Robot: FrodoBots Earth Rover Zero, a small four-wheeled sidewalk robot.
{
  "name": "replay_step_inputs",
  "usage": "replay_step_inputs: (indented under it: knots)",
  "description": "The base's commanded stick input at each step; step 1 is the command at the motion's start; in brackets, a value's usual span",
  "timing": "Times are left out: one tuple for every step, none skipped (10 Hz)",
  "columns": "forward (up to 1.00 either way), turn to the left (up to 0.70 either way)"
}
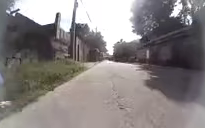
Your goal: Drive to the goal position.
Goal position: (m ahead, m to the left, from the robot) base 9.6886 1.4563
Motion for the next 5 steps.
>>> replay_step_inputs:
  knots:
    - [1.0,0.0]
    - [1.0,0.0]
    - [1.0,0.02]
    - [1.0,0.07]
    - [1.0,-0.24]
